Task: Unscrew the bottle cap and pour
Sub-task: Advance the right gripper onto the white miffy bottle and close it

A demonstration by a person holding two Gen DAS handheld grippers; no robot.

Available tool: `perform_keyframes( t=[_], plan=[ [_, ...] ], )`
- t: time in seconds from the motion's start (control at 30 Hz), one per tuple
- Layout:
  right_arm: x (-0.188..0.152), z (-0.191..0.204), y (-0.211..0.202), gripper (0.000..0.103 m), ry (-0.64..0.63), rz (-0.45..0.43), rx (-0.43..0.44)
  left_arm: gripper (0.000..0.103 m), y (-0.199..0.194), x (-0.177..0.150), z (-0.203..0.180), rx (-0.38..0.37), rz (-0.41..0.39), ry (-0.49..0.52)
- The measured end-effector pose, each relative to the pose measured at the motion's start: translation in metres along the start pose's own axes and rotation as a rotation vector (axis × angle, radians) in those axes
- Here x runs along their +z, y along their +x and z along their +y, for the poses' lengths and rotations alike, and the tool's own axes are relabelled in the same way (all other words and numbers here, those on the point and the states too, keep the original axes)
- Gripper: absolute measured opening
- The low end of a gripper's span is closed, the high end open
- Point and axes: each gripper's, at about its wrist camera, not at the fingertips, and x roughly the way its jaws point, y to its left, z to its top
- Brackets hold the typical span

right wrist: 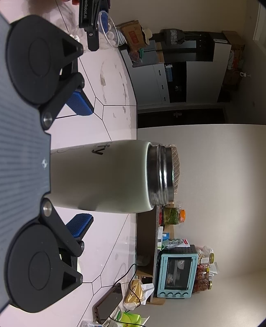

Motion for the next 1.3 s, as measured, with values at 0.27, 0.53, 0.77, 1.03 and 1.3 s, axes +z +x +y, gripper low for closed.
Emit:
perform_keyframes(
  t=[0.27, 0.53, 0.77, 1.03, 1.3],
  plan=[
    [-0.001, 0.000, 0.003, 0.103, 0.001, 0.010, 0.000, 0.086, 0.001, 0.000, 0.001, -0.023, 0.000, 0.001],
    [-0.001, -0.003, 0.008, 0.103, -0.007, 0.021, 0.003, 0.086, 0.001, 0.000, 0.004, -0.088, 0.000, 0.020],
    [-0.001, -0.005, 0.011, 0.103, -0.032, 0.024, 0.024, 0.086, 0.005, 0.002, 0.013, -0.173, -0.001, 0.045],
    [-0.001, -0.011, 0.013, 0.103, -0.032, 0.025, 0.026, 0.086, 0.008, 0.003, 0.021, -0.267, -0.004, 0.073],
    [-0.003, -0.013, 0.013, 0.095, -0.038, 0.031, 0.037, 0.086, 0.011, 0.003, 0.024, -0.340, -0.003, 0.090]
  ],
)
